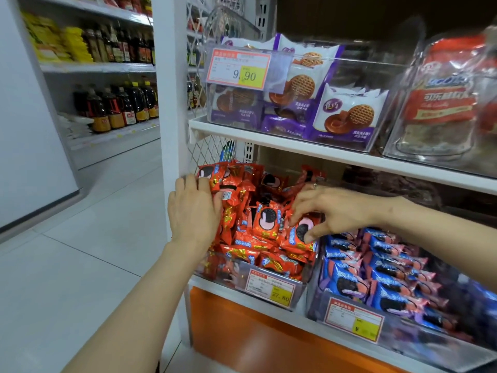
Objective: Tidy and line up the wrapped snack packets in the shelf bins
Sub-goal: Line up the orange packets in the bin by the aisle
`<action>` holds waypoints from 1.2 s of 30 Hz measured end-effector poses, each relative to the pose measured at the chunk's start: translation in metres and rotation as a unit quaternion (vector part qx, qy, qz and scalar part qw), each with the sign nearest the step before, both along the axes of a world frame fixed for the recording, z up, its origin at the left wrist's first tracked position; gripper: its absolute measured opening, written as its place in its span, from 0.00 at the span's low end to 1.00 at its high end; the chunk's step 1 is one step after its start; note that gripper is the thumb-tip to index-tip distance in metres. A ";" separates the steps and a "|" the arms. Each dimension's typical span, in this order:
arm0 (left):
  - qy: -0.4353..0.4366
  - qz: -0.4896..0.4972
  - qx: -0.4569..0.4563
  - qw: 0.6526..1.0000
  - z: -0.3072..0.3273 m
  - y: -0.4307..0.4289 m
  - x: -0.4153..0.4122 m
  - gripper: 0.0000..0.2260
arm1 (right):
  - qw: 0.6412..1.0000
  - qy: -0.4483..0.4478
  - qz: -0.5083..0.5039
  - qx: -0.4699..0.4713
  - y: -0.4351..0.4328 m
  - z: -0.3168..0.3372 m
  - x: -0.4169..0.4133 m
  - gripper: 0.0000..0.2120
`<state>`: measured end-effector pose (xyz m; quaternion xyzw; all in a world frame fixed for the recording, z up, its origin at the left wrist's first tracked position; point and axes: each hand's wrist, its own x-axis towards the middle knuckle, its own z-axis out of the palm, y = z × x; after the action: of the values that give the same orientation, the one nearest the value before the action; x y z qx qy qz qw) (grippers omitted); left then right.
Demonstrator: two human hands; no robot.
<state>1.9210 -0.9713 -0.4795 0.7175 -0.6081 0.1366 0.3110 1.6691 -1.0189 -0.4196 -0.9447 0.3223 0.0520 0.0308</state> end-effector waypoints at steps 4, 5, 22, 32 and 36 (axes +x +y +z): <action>-0.002 -0.003 0.000 1.000 0.001 0.002 0.000 0.17 | 0.991 -0.120 -0.062 -0.010 -0.004 -0.003 0.021 0.22; 0.000 -0.004 -0.003 1.000 0.001 0.002 0.001 0.16 | 0.988 -0.125 -0.087 -0.010 -0.007 -0.004 0.029 0.25; 0.185 -0.162 0.001 0.969 0.002 0.027 -0.041 0.10 | 0.915 -0.314 -0.189 0.167 -0.039 -0.004 0.044 0.15; 0.438 -0.161 0.085 0.880 0.019 0.025 -0.025 0.13 | 0.917 -0.313 -0.090 0.230 -0.051 0.006 0.048 0.05; 0.434 -0.130 0.083 0.888 0.020 0.036 -0.007 0.11 | 0.987 -0.012 -0.097 0.124 -0.071 -0.015 0.049 0.14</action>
<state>1.9141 -0.9352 -0.4595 0.6431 -0.5094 -0.2810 0.4980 1.7176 -1.0904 -0.4343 -0.8982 0.4033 0.0773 0.1569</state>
